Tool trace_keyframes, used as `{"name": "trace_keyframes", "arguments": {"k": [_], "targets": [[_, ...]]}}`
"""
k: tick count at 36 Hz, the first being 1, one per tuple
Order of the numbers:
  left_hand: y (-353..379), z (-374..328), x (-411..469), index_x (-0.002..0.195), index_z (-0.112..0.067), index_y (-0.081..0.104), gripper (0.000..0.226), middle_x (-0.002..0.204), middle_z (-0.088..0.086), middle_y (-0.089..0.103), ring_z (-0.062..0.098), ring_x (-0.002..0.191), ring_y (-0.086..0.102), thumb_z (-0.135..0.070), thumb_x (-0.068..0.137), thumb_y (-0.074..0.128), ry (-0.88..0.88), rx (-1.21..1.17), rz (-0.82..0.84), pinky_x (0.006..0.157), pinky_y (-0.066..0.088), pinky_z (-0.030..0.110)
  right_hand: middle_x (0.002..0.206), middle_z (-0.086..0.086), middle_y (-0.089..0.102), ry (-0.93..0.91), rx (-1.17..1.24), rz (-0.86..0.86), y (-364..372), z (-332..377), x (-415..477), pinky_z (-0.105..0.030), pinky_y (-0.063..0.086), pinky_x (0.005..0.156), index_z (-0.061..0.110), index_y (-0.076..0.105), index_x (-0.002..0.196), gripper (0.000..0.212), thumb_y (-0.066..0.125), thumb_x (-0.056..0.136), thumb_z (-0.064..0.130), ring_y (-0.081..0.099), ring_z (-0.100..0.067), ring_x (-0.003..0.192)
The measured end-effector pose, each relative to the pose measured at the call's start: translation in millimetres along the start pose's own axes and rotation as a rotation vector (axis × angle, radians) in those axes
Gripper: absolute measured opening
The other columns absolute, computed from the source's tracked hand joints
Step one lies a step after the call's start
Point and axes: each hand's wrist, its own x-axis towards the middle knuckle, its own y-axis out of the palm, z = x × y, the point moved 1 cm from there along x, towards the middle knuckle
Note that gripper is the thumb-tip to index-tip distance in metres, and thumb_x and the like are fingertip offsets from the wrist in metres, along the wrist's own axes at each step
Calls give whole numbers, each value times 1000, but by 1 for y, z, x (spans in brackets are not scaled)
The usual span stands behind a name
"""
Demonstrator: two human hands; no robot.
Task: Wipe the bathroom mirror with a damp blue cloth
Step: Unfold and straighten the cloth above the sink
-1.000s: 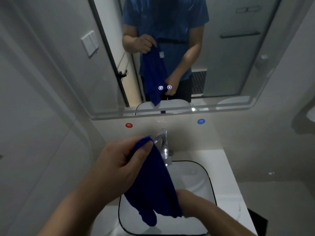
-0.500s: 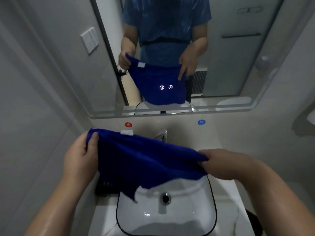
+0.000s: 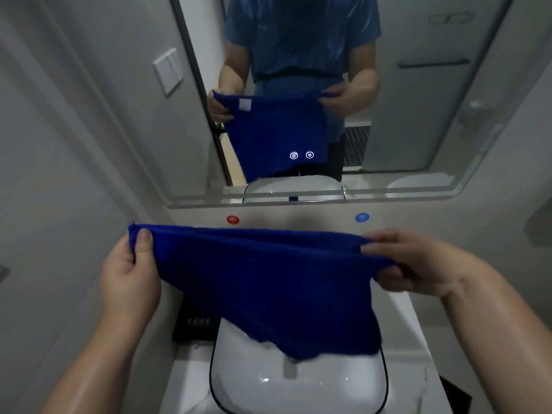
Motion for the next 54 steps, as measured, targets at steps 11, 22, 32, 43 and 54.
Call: {"name": "trace_keyframes", "arguments": {"k": [11, 22, 32, 43, 54], "targets": [[12, 25, -2, 89, 2, 68, 49, 78, 10, 68, 24, 74, 62, -42, 107, 57, -448, -163, 153, 67, 48, 36, 96, -7, 76, -196, -546, -560, 9, -18, 24, -37, 58, 80, 20, 76, 98, 26, 57, 110, 33, 69, -15, 87], [25, 7, -20, 132, -11, 67, 38, 121, 17, 75, 38, 99, 72, -32, 100, 68, -815, -476, 150, 78, 62, 46, 63, -3, 46, 31, 424, -495, 38, -20, 37, -21, 38, 34, 14, 53, 76, 22, 59, 97, 13, 48, -13, 46], [24, 2, -29, 133, -6, 67, 38, 121, 19, 74, 36, 97, 73, -27, 104, 57, -934, -599, 258, 77, 57, 40, 82, -11, 71, -17, 702, -492, 28, -31, 30, -23, 46, 35, 7, 76, 114, 24, 58, 98, 5, 54, -12, 41], [-3, 15, -10, 96, -15, 76, 14, 81, 7, 78, 21, 63, 75, -25, 96, 67, -859, -609, 200, 51, 60, 32, 94, -15, 74, -83, -466, -238, 26, -24, 0, -37, 62, 73, 23, 76, 97, 14, 80, 87, 13, 68, -23, 81], [-9, 23, -1, 128, -3, 72, 40, 114, 16, 79, 25, 88, 78, -28, 97, 71, -807, -527, 99, 65, 64, 36, 97, 17, 79, 76, -878, -156, 33, -26, -7, -23, 58, 69, 46, 74, 103, 29, 84, 76, 50, 77, -6, 81]]}}
